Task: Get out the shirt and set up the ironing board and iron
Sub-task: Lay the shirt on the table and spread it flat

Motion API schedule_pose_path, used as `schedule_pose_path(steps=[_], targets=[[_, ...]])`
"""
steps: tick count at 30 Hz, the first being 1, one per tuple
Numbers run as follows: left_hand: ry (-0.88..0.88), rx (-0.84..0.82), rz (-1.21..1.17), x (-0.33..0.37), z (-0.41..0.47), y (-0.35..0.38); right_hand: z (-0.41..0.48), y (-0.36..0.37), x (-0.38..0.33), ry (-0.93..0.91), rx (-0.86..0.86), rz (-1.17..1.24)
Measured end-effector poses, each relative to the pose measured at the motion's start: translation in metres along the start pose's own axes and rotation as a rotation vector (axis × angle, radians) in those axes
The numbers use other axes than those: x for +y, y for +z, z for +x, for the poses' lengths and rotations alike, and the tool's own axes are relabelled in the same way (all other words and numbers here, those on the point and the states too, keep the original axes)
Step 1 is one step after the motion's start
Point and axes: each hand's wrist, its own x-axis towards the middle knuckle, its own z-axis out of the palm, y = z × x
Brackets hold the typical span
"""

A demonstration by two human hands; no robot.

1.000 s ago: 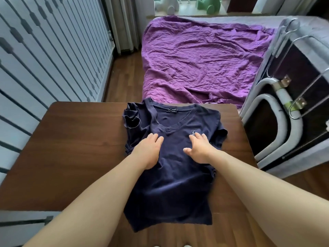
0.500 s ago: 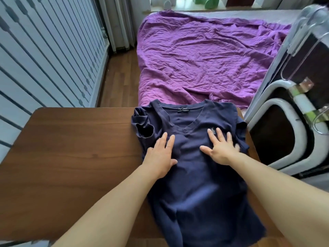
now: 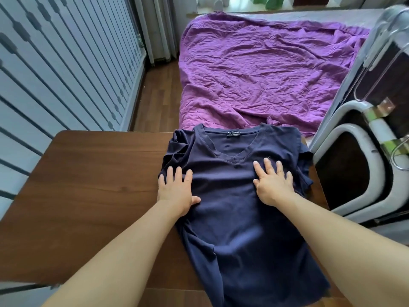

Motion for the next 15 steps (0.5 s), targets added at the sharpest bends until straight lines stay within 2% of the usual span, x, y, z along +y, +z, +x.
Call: schedule_pose_path(steps=[4,10,15], targets=[[0.108,0.091,0.054,0.016,-0.012,-0.003,-0.016,-0.002,-0.023,-0.155,0.054,0.023],[0.079,-0.004,-0.027,0.008,-0.031,-0.001,-0.042,0.005,-0.035,-0.267,-0.073,0.022],[0.057,0.171,-0.015,-0.002,-0.036,-0.009,-0.047,0.002,-0.036,-0.29,-0.065,0.01]])
